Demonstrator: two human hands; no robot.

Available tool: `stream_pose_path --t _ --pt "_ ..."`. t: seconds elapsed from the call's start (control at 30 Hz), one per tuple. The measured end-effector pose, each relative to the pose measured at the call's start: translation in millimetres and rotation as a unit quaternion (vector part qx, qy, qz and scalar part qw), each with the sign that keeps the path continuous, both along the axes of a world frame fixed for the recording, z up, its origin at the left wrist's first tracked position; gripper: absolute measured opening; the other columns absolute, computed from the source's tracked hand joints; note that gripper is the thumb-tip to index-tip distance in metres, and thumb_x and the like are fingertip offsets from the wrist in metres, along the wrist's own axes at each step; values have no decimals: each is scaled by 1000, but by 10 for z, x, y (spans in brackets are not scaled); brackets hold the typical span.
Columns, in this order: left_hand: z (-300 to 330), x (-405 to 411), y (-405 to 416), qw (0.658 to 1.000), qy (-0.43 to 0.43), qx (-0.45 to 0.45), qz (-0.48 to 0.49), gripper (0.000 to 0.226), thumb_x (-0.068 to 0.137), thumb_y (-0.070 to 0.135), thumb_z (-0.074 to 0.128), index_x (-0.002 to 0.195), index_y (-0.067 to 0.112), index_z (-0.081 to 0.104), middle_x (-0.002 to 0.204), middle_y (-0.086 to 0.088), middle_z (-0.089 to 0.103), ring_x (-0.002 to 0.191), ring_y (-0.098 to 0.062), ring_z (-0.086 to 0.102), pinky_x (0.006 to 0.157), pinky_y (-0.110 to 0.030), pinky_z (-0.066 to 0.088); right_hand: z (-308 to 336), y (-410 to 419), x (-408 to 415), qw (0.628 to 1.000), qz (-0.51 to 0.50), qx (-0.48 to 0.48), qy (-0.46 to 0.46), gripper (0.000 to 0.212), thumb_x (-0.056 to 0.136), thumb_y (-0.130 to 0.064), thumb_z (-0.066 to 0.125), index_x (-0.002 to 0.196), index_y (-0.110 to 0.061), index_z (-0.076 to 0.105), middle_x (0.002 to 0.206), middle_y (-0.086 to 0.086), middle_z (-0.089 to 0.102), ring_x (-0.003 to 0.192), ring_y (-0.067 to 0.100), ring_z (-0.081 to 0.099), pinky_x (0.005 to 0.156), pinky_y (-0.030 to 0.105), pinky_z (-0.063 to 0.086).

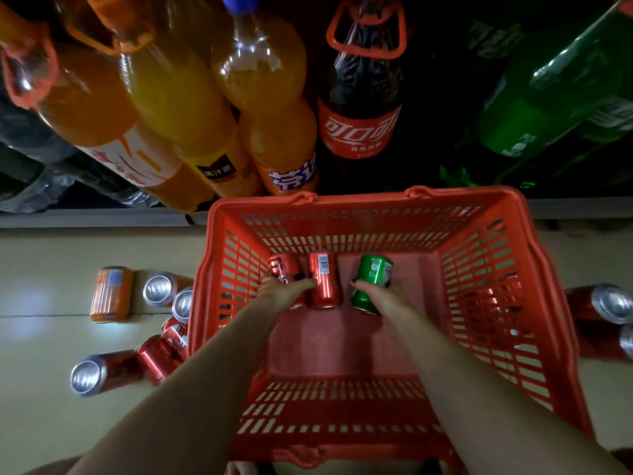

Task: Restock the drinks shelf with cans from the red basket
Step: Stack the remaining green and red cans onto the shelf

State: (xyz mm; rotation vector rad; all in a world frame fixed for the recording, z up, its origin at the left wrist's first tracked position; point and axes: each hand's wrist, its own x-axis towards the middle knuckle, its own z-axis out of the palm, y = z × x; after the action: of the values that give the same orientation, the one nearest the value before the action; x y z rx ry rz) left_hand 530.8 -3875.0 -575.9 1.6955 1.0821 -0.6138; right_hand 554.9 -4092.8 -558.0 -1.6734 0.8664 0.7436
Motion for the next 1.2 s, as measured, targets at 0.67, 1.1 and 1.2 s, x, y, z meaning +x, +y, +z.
stream_pose_path --t 0.67,1.1,1.2 --pt "61 58 -112 992 19 -109 61 86 39 28 97 120 17 69 104 -14 79 90 -32 77 87 -51 63 -280 42 115 975 -47 214 28 29 85 -28 79 110 -18 69 92 1 79 83 15 74 73 30 56" --pt "264 140 -231 955 -41 -293 34 83 56 14 88 135 12 61 121 -22 74 102 -36 75 75 -44 64 -64 188 135 940 -1 323 109 29 91 -27 61 115 -12 67 95 11 75 90 27 68 106 55 45" --pt "354 43 -258 946 -49 -318 30 62 74 2 79 131 15 61 111 -17 76 87 -28 76 66 -39 63 17 168 52 937 -10 334 105 25 94 -23 57 115 -11 66 93 11 76 89 27 68 102 53 48"
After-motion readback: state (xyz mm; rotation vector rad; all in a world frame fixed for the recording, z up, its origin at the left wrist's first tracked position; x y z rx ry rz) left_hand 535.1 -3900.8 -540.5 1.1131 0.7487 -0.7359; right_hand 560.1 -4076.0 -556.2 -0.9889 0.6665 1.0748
